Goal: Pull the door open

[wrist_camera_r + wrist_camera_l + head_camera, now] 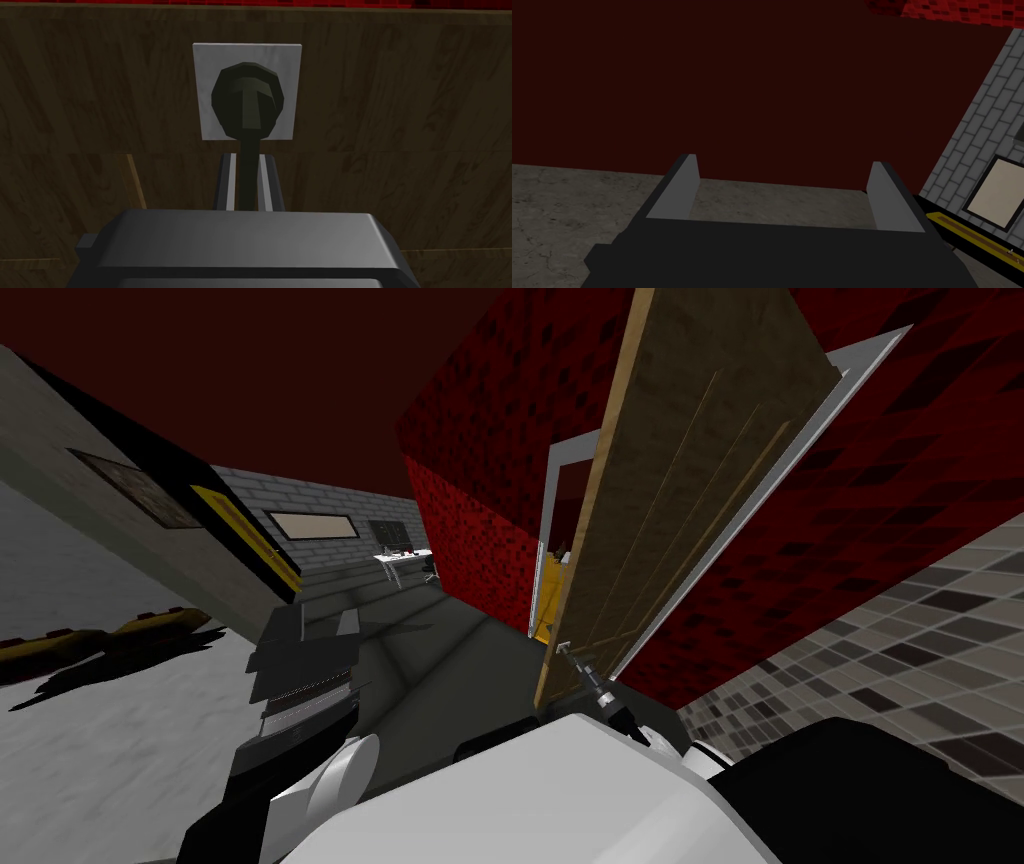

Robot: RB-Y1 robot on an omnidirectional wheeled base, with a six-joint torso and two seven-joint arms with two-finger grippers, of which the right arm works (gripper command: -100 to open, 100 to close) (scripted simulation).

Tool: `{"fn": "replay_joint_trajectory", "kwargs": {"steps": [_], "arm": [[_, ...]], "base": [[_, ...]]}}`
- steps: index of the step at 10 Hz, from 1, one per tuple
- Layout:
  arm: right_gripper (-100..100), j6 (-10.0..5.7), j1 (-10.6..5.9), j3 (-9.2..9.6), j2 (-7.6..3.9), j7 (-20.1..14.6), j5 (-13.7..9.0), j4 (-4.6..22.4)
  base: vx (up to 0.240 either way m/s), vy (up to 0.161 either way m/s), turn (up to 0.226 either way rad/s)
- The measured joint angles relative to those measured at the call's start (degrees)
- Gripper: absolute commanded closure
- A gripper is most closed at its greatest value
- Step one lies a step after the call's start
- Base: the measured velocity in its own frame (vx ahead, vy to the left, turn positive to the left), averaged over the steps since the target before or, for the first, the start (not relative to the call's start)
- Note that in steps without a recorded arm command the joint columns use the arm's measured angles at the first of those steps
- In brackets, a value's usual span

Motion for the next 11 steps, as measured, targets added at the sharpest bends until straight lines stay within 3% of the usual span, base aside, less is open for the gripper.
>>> {"fn": "replay_joint_trajectory", "kwargs": {"steps": [1, 2, 5, 7, 9, 10, 11], "arm": [[100, 1.10, 0.91, -0.07, -0.01, 0.18, 0.06, -1.91], [100, 2.37, 0.48, -0.68, 0.28, 0.43, 0.41, -2.53], [100, 4.63, -2.20, -2.03, 1.44, 0.92, 1.53, -2.15], [100, 4.97, -4.66, -2.95, 2.41, 1.42, 2.29, 0.24], [100, 8.43, -3.01, -3.75, 2.75, 2.04, 2.68, -4.48], [100, 9.50, -3.30, -4.05, 2.93, 2.20, 2.89, -5.05], [100, 8.86, -4.55, -4.05, 3.22, 2.23, 3.03, -3.23]], "base": [[-0.132, -0.033, 0.107], [-0.182, -0.059, 0.135], [-0.197, -0.084, 0.129], [-0.136, -0.025, 0.044], [-0.124, -0.048, 0.083], [-0.061, -0.029, 0.015], [-0.136, -0.054, 0.110]]}}
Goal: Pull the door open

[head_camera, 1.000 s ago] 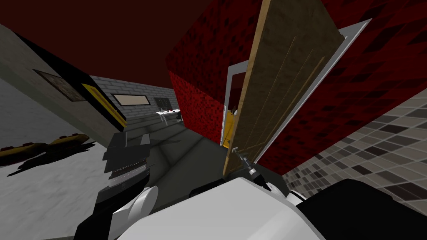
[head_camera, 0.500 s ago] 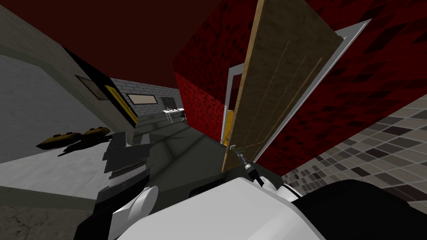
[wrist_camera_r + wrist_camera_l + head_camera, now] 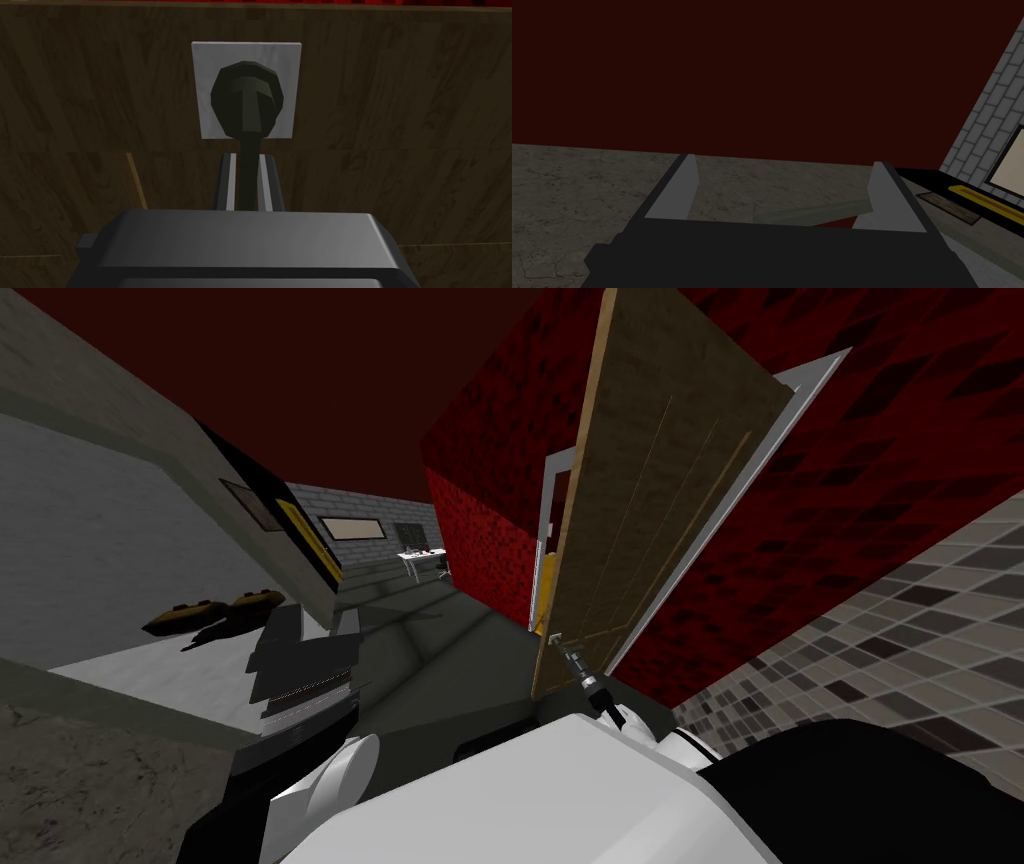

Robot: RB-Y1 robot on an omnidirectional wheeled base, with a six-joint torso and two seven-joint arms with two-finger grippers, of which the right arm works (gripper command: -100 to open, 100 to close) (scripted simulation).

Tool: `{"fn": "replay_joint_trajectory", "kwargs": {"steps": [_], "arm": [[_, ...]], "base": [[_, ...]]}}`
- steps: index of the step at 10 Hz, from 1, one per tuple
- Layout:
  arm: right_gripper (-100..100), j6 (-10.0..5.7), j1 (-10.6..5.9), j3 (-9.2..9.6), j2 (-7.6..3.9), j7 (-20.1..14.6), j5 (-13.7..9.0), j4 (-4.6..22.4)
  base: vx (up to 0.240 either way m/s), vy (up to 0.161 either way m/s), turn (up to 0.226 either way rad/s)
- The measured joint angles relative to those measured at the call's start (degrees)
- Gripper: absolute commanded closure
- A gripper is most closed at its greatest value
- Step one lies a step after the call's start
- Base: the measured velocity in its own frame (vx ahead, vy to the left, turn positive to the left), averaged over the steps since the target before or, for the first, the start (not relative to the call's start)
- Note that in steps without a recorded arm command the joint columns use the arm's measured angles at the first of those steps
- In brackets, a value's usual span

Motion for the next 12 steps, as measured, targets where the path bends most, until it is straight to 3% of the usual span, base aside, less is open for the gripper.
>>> {"fn": "replay_joint_trajectory", "kwargs": {"steps": [1, 3, 7, 8, 10, 12], "arm": [[100, -0.36, -1.50, -0.47, 0.38, 0.11, 0.35, 1.73], [100, 2.81, -2.09, -1.57, 0.98, 0.38, 1.16, -0.86], [100, 3.43, -5.49, -2.66, 2.56, 1.33, 2.25, 2.63], [100, 4.68, -5.28, -2.99, 2.76, 1.39, 2.56, 0.95], [100, 5.76, -6.97, -3.60, 3.97, 1.96, 3.36, 1.93], [100, 6.88, -6.99, -3.72, 4.48, 2.13, 3.81, 0.92]], "base": [[-0.195, -0.092, 0.160], [-0.184, -0.068, 0.089], [-0.137, -0.066, 0.074], [-0.151, -0.112, 0.093], [-0.148, -0.116, 0.093], [-0.052, -0.018, 0.045]]}}
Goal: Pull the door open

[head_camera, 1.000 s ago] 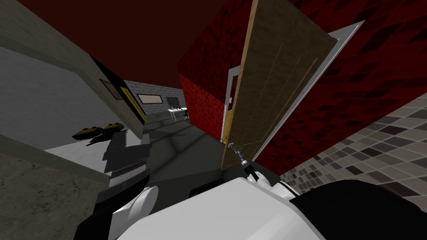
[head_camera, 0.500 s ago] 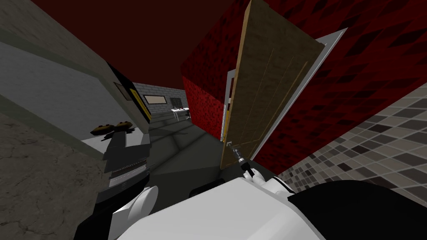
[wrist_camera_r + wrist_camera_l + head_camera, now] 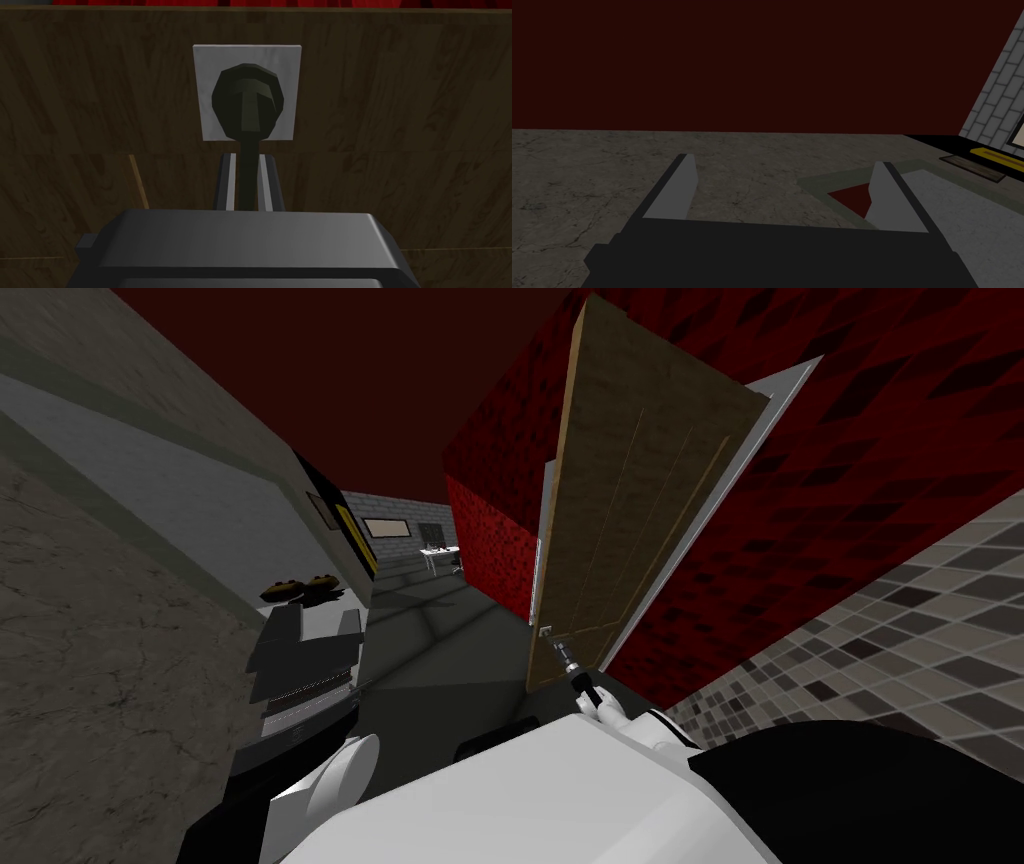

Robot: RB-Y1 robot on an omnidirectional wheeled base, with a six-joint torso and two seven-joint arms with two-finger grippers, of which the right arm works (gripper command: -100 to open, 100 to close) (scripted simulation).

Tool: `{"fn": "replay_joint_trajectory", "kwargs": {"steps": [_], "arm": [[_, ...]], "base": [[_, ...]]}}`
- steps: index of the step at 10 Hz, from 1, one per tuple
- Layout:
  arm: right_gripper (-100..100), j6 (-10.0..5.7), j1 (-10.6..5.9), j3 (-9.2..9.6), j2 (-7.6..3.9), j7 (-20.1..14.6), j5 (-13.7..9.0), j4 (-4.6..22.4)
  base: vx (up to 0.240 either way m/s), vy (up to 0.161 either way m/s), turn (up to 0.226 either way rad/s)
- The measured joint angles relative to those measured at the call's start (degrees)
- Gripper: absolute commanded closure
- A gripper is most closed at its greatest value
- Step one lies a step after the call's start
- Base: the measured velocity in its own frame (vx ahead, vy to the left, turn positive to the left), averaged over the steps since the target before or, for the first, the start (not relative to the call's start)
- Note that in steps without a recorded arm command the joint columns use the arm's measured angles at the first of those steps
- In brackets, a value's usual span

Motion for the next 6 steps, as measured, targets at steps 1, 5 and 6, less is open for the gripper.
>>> {"fn": "replay_joint_trajectory", "kwargs": {"steps": [1, 5, 6], "arm": [[100, 0.28, 1.73, 0.23, -0.44, -0.30, 0.16, -2.18], [100, -4.28, 1.31, 0.71, -1.54, -1.38, 0.50, 2.12], [100, -4.53, 2.46, 0.84, -1.85, -1.69, 0.60, 0.83]], "base": [[-0.034, -0.001, 0.015], [-0.017, 0.000, 0.016], [-0.054, -0.015, 0.057]]}}
